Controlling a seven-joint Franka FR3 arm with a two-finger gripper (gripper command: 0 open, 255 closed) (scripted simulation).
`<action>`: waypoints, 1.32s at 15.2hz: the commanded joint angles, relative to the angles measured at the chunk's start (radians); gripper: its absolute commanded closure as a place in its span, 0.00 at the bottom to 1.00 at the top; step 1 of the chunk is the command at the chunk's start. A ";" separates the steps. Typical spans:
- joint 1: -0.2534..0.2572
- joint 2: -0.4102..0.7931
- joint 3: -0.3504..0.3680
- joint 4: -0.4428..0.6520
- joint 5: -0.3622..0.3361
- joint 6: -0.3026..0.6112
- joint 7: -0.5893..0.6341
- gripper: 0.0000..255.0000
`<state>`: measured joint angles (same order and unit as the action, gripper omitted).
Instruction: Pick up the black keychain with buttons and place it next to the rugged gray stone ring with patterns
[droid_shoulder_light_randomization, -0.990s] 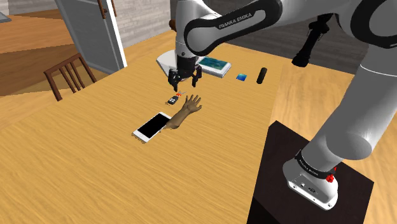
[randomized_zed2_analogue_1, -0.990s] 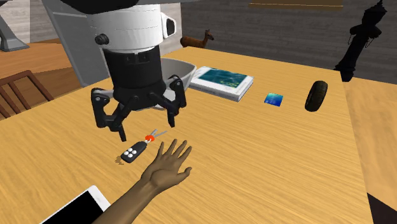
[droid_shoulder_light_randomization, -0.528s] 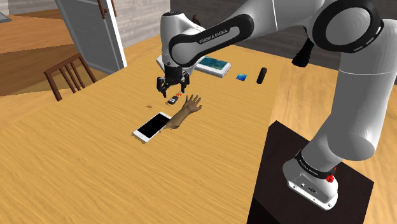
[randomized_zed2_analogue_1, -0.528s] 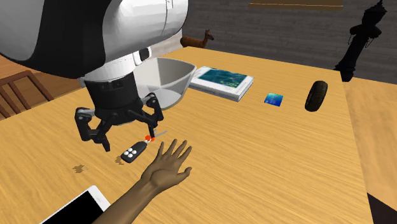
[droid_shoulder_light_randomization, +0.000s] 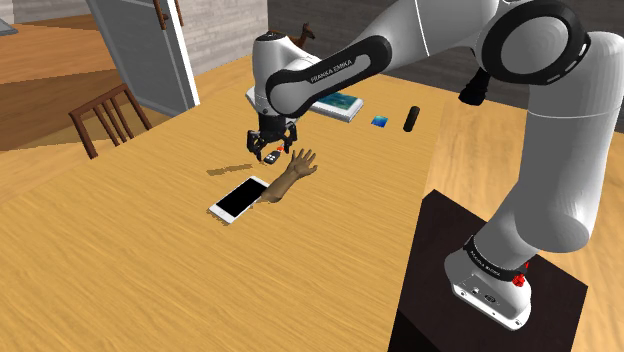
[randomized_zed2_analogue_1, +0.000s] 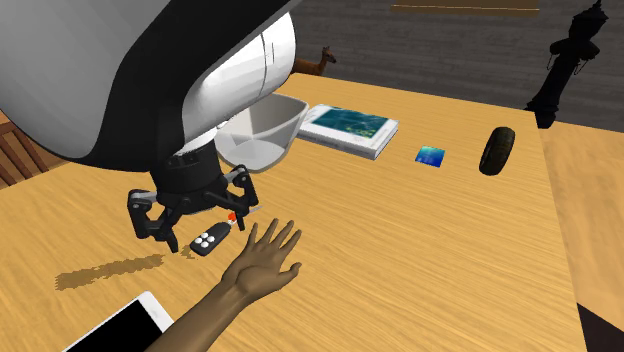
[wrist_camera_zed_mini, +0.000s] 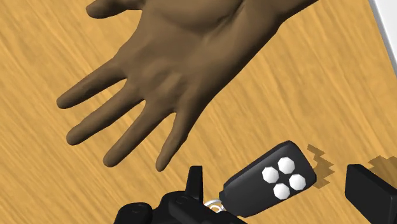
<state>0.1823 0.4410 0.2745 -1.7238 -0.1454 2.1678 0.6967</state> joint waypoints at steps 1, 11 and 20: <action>0.000 0.001 0.000 0.000 0.000 0.001 0.000 0.00; 0.000 0.001 0.000 0.000 0.000 0.001 0.000 1.00; -0.003 -0.028 0.005 0.027 0.011 -0.054 -0.007 1.00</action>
<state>0.1791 0.4185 0.2784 -1.7030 -0.1367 2.1258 0.6899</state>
